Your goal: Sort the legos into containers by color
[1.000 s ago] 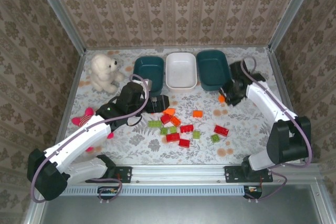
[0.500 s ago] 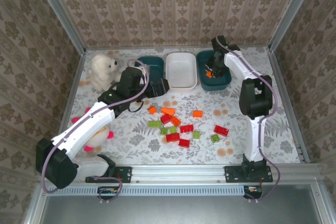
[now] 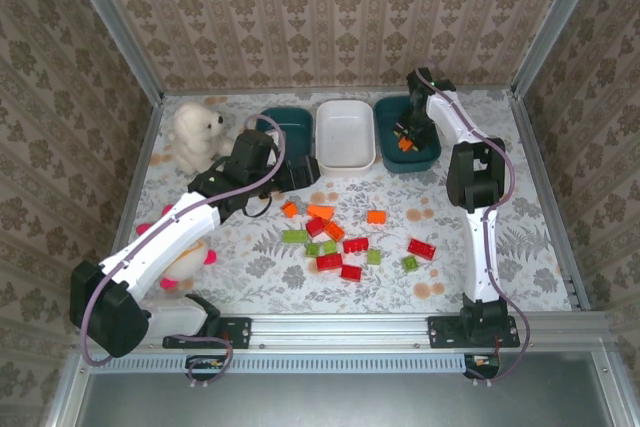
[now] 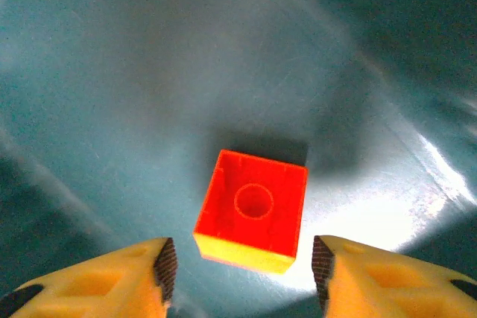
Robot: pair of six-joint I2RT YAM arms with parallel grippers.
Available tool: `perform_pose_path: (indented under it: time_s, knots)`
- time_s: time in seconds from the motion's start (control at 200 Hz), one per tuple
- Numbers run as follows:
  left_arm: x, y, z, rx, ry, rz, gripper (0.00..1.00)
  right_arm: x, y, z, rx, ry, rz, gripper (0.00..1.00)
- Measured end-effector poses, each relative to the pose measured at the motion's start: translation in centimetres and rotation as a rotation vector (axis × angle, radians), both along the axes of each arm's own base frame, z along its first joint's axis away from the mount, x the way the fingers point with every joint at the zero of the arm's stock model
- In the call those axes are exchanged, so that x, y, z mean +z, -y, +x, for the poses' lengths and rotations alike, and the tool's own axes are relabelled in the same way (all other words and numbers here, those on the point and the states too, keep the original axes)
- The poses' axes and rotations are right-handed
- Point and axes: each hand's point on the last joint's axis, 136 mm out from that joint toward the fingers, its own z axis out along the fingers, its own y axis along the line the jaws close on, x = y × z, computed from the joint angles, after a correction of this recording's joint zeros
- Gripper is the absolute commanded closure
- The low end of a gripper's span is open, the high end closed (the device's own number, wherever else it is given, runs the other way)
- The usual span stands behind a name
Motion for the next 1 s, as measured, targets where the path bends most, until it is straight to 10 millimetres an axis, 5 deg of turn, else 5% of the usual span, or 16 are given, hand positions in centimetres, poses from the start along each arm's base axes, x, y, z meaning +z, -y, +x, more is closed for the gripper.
perform_pose_path:
  time_s: [0.27,0.43,0.595,0.695,0.805,1.0]
  knots:
    - [-1.1,-0.9,-1.4,-0.015,-0.037,0.056,0.11,3.9,-0.4,1.2,0.021,0.086,0.007,0.39]
    - [-2.4,-1.3,-3.2,-0.079,-0.067,0.142,0.15,11.7,-1.4,0.7,0.083,0.243,-0.012,0.4]
    - [-3.8,-0.7,-6.0,-0.195,-0.081,0.234,0.18,22.6,-4.7,-5.4,0.229,0.505,-0.026,0.39]
    - [-4.9,-0.3,-7.8,-0.281,-0.078,0.301,0.21,25.9,-7.1,-11.8,0.341,0.639,0.014,0.39]
    - [-6.2,-0.2,-9.1,-0.353,-0.087,0.36,0.24,24.8,-8.6,-18.6,0.46,0.687,0.061,0.38]
    - [-8.4,-0.1,-9.6,-0.428,-0.107,0.432,0.29,16.9,-9.2,-27.6,0.604,0.538,0.094,0.38]
